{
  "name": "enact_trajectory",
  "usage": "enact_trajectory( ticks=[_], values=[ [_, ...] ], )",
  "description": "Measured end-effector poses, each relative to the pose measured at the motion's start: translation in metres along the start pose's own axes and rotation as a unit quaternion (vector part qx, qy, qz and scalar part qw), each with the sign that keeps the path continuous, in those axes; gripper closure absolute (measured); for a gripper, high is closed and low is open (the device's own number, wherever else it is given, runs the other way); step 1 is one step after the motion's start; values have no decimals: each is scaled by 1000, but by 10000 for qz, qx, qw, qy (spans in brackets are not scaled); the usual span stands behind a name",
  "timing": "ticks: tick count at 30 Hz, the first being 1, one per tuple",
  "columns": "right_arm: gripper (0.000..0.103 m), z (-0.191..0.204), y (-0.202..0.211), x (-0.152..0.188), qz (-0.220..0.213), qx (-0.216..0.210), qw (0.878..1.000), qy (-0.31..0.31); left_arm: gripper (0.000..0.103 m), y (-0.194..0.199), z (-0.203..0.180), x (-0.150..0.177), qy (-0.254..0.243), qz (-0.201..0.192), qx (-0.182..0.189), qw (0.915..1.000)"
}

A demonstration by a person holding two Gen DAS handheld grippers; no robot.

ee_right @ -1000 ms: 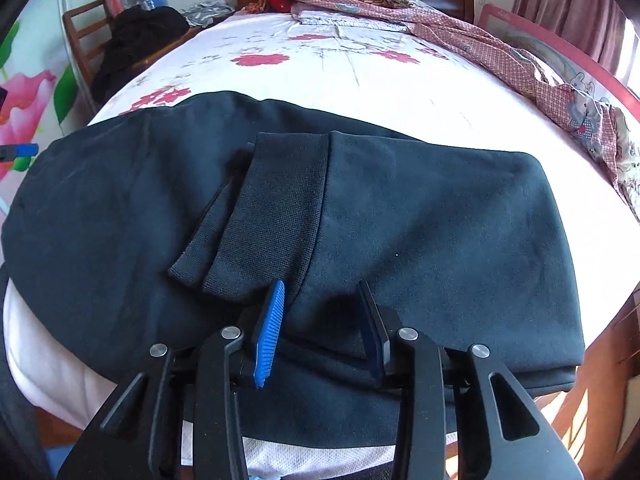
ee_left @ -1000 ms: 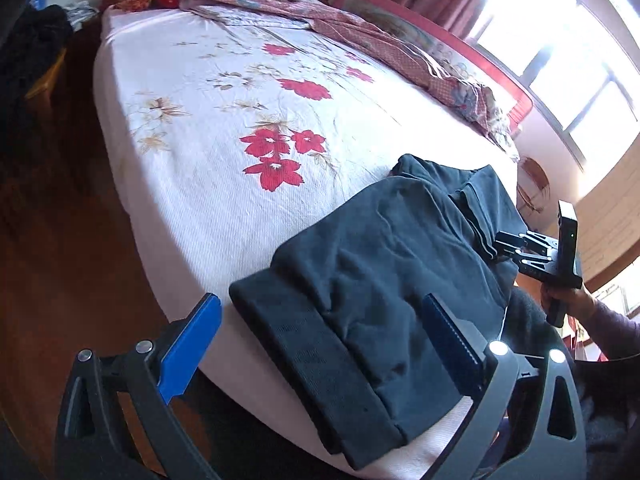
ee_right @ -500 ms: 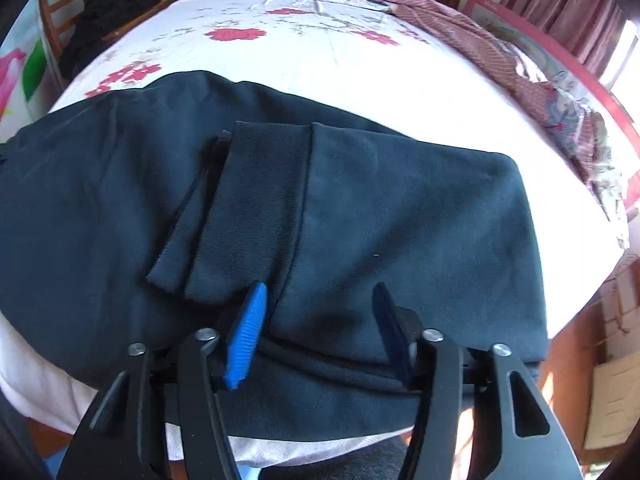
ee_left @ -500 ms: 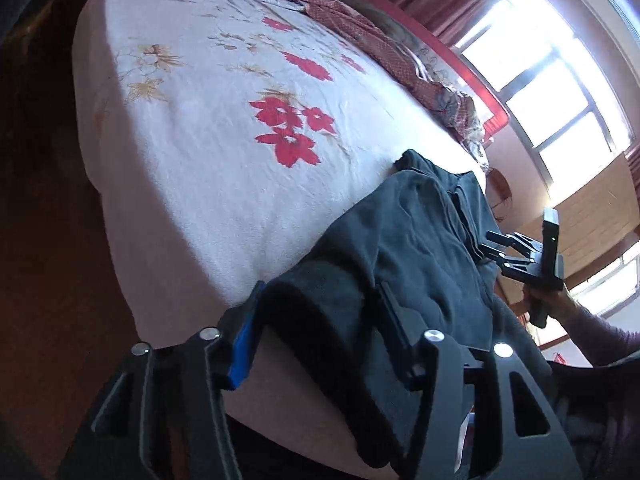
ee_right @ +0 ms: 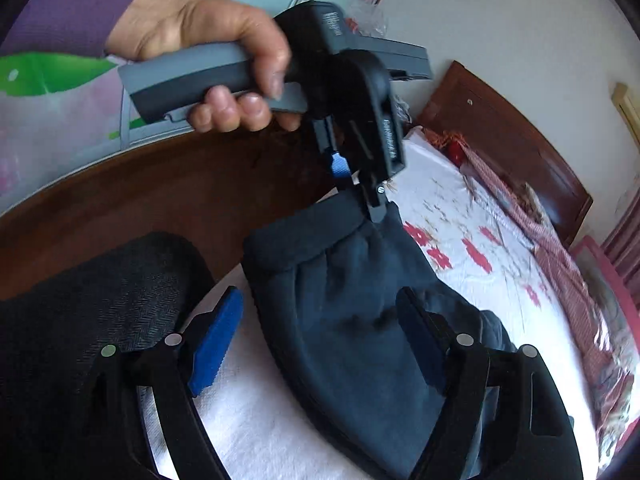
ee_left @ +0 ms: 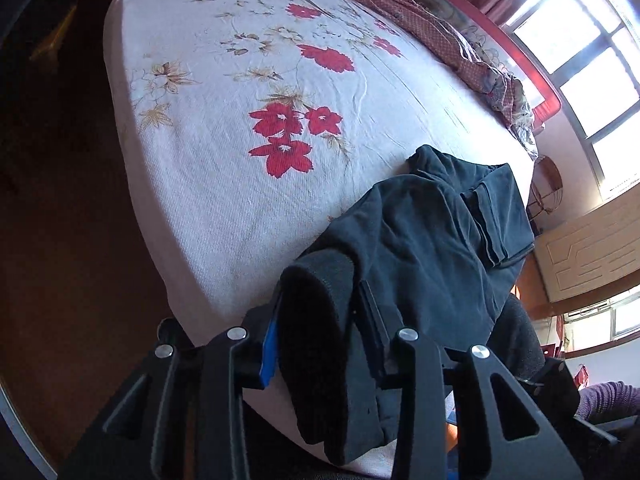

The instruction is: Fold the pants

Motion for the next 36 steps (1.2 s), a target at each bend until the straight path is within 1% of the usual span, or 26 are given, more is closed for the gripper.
enact_trajectory(
  ticks=[3,5,6,7,9,11,12,13,14,16,19,20,21,24,27,29,32,33,36],
  values=[
    [25,10,-22,5,205,115,9995,215,69,1,-1,-1,3,17,-29,10000],
    [35,6,-30,4,258,162,9994,138,69,0,-1,-2,31,25,-38,10000],
    [42,5,-35,3,340,127,9993,99,69,-1,-1,-2,44,23,-34,10000],
    [52,4,-41,3,417,187,9988,170,69,-2,0,-2,74,21,-18,10000],
    [57,8,-53,5,574,337,9968,442,69,-4,3,-2,148,39,17,9999],
    [58,13,-55,6,502,500,9951,688,69,-5,6,-2,217,62,36,9997],
    [63,15,-56,7,497,556,9938,828,69,-5,7,-3,252,74,51,9996],
    [72,16,-55,8,495,565,9931,901,69,-6,8,-3,289,87,67,9995],
    [77,15,-54,10,523,489,9940,833,69,-7,9,-3,344,114,77,9993],
    [89,1,-49,6,573,67,9978,334,69,-8,8,-4,435,142,100,9989],
    [93,-26,-21,-3,375,-353,9977,-439,69,0,-1,-10,535,97,201,9983],
    [93,-39,-10,-5,274,-441,9962,-694,69,7,-9,-15,508,37,253,9984],
    [94,-53,1,-6,153,-434,9951,-875,69,14,-18,-21,488,-18,314,9983],
    [94,-97,34,-4,-164,-408,9893,-1388,69,34,-56,-45,238,-173,387,9988],
    [95,-149,65,15,-438,-309,9790,-1967,70,43,-108,-73,-156,-253,418,9987],
    [95,-185,83,34,-561,13,9726,-2257,70,41,-148,-94,-438,-268,453,9977],
    [95,-242,107,69,-687,443,9595,-2697,70,30,-219,-127,-826,-290,661,9940],
    [95,-259,113,81,-699,664,9553,-2795,70,23,-247,-137,-983,-296,749,9919],
    [95,-308,140,131,-728,1179,9358,-3242,70,-6,-326,-159,-1392,-186,1030,9847]
  ],
)
Point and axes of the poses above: each gripper's, at about its wrist camera, not at the fingertips, and y roughly against the way its jaws point, z to its left, x to its underside, the point moved 9 cm from there along -y, roughly the way its jaws point, and after that the axes turned 9 degrees about z, right-handed, at the moved point
